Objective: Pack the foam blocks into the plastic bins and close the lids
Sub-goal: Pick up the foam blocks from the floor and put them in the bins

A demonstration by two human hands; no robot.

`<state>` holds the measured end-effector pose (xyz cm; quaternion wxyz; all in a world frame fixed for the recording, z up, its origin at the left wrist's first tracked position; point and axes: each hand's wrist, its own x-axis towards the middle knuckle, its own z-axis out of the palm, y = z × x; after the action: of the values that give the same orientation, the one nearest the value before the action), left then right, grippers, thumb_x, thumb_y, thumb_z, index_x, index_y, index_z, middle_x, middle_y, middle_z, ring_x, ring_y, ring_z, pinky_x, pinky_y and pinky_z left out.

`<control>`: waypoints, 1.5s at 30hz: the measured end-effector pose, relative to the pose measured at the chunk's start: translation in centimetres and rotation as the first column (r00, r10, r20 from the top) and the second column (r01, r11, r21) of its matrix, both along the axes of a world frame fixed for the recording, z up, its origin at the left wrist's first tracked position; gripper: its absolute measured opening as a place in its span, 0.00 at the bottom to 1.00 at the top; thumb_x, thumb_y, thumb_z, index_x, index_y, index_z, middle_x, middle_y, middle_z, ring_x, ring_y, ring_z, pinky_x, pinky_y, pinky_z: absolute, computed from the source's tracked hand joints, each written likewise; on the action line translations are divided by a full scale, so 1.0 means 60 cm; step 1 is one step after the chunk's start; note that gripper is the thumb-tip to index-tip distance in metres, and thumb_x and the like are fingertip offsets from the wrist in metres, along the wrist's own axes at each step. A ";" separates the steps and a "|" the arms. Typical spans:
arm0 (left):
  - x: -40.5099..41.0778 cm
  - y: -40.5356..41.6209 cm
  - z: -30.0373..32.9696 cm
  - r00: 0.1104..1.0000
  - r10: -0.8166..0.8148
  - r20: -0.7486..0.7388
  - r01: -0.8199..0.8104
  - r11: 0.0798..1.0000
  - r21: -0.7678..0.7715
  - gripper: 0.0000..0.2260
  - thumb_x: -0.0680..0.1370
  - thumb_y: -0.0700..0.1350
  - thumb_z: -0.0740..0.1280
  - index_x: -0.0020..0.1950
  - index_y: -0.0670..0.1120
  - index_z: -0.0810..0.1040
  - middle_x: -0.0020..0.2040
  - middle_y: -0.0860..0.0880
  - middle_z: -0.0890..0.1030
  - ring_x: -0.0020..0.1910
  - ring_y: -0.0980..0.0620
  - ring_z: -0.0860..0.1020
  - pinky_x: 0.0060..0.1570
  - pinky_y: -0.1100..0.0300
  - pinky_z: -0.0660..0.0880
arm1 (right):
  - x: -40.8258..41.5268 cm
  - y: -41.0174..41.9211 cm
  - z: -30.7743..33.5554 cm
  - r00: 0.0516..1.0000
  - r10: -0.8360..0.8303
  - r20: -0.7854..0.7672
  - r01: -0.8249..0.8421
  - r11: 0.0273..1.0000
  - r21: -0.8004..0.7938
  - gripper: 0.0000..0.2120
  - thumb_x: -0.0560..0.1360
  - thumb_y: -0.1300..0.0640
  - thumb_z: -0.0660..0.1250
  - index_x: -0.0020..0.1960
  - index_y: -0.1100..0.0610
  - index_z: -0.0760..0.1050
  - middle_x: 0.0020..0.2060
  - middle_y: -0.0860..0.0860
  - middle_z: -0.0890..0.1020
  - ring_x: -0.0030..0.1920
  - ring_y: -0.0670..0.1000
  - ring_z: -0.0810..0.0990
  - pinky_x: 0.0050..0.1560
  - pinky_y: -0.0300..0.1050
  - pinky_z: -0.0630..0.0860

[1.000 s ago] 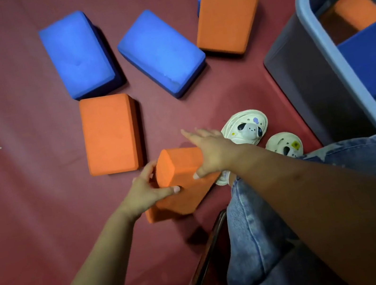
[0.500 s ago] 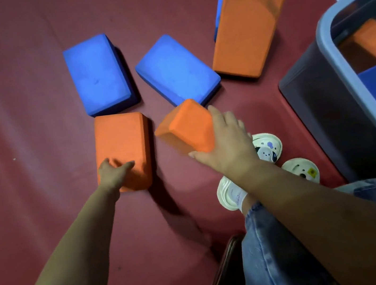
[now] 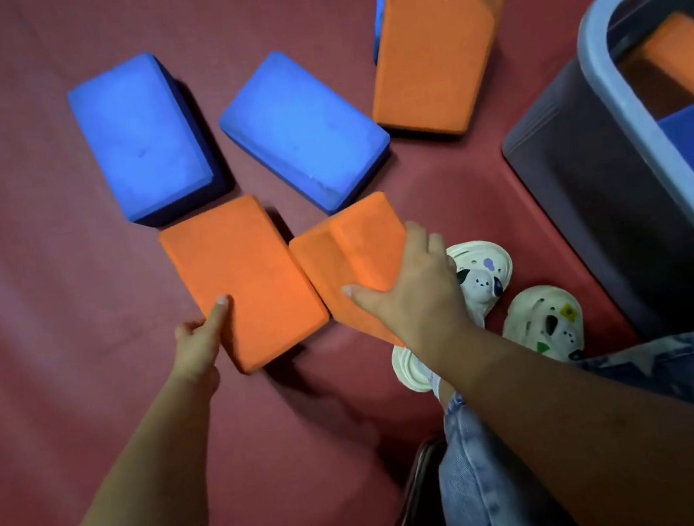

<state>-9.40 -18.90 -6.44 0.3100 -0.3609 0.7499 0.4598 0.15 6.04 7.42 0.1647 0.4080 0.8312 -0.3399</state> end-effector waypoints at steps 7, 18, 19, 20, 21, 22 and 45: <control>0.044 0.092 0.045 0.978 -0.140 -0.153 0.125 0.987 -0.100 0.32 0.69 0.47 0.77 0.62 0.45 0.59 0.62 0.43 0.72 0.56 0.45 0.75 0.54 0.49 0.75 | -0.004 -0.007 -0.002 0.992 -0.105 0.076 0.105 0.994 0.011 0.40 0.64 0.42 0.75 0.66 0.56 0.61 0.62 0.54 0.68 0.64 0.58 0.69 0.59 0.54 0.70; 0.091 0.176 0.253 0.817 -0.447 -0.366 0.311 0.874 -0.373 0.33 0.71 0.53 0.73 0.73 0.57 0.62 0.63 0.38 0.68 0.63 0.37 0.70 0.62 0.42 0.69 | -0.001 0.058 0.105 0.950 -0.291 -0.110 0.288 0.957 -0.046 0.45 0.67 0.42 0.73 0.75 0.51 0.52 0.62 0.55 0.67 0.64 0.60 0.69 0.60 0.54 0.69; 0.093 0.184 0.277 0.799 -0.449 -0.399 0.309 0.877 -0.368 0.33 0.71 0.53 0.73 0.73 0.58 0.62 0.63 0.38 0.68 0.63 0.37 0.70 0.62 0.43 0.69 | 0.004 0.066 0.123 0.943 -0.291 -0.163 0.290 0.957 -0.030 0.46 0.68 0.42 0.72 0.76 0.47 0.49 0.61 0.56 0.67 0.62 0.60 0.69 0.60 0.54 0.70; 0.094 0.193 0.302 0.779 -0.451 -0.437 0.308 0.881 -0.361 0.33 0.71 0.53 0.73 0.73 0.59 0.62 0.63 0.38 0.68 0.64 0.37 0.70 0.62 0.43 0.68 | 0.011 0.076 0.141 0.939 -0.269 -0.215 0.276 0.961 0.003 0.46 0.68 0.41 0.71 0.76 0.43 0.46 0.59 0.56 0.67 0.61 0.60 0.70 0.60 0.54 0.70; 0.094 0.205 0.327 0.752 -0.454 -0.478 0.311 0.884 -0.350 0.33 0.71 0.52 0.73 0.73 0.58 0.62 0.63 0.38 0.67 0.63 0.38 0.70 0.63 0.44 0.68 | 0.020 0.086 0.160 0.935 -0.236 -0.264 0.256 0.966 0.046 0.45 0.69 0.41 0.69 0.76 0.40 0.44 0.58 0.56 0.67 0.60 0.61 0.70 0.61 0.53 0.70; 0.094 0.218 0.353 0.722 -0.459 -0.518 0.323 0.885 -0.335 0.33 0.71 0.52 0.73 0.73 0.58 0.63 0.64 0.38 0.67 0.63 0.38 0.70 0.63 0.44 0.68 | 0.032 0.100 0.179 0.930 -0.203 -0.306 0.240 0.966 0.090 0.44 0.70 0.41 0.68 0.76 0.38 0.43 0.58 0.56 0.67 0.60 0.61 0.70 0.61 0.53 0.70; 0.270 0.698 0.619 -0.083 -0.783 -0.616 0.629 0.439 -0.642 0.34 0.68 0.56 0.75 0.71 0.58 0.66 0.63 0.40 0.69 0.63 0.38 0.70 0.61 0.44 0.65 | 0.457 0.461 0.375 0.780 -0.361 -0.512 0.597 0.676 0.433 0.41 0.71 0.42 0.69 0.75 0.37 0.48 0.62 0.54 0.66 0.62 0.59 0.68 0.60 0.57 0.68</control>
<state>6.78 22.99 30.70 0.0358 0.3644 0.8883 0.2771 27.59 33.69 29.93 -0.2295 0.5702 0.7685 -0.1779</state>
